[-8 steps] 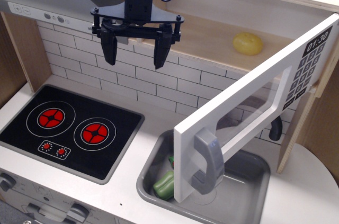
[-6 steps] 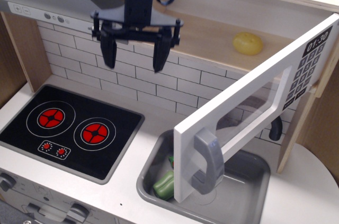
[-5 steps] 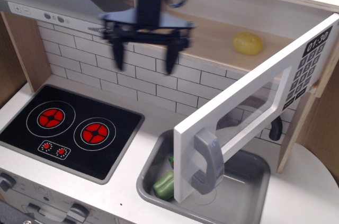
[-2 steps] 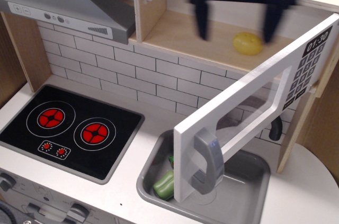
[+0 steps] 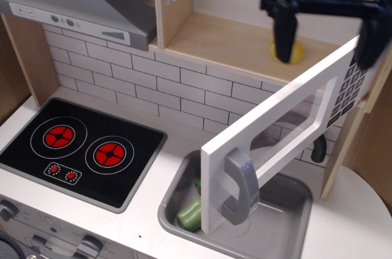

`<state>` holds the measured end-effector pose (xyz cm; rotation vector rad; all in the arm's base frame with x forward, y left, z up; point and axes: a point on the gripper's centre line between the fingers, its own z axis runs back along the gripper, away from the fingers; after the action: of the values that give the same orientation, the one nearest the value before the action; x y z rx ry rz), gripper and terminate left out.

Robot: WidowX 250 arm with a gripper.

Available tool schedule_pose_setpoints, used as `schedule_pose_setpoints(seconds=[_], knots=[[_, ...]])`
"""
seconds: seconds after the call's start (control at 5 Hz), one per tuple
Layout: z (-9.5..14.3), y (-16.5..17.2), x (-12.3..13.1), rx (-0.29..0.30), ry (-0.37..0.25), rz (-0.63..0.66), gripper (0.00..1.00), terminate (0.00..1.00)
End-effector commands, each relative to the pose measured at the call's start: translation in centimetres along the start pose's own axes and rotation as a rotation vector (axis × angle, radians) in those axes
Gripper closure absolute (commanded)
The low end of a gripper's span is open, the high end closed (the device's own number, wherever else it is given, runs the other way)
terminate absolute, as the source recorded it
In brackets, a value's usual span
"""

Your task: Close microwave

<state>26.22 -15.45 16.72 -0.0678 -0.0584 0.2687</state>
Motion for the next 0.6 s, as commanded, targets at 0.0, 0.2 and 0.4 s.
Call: schedule_pose_setpoints(seconds=[0.0, 0.2, 0.4], knots=[[-3.1, -2.4, -2.3, -0.138, 0.027, -0.011, 0.0, 0.0], [-5.2, -1.3, -2.1, -0.116, -0.025, 0.004, 0.0, 0.0], [-7.1, 1.6, -1.0, -0.032, -0.042, 0.058, 0.0, 0.0]])
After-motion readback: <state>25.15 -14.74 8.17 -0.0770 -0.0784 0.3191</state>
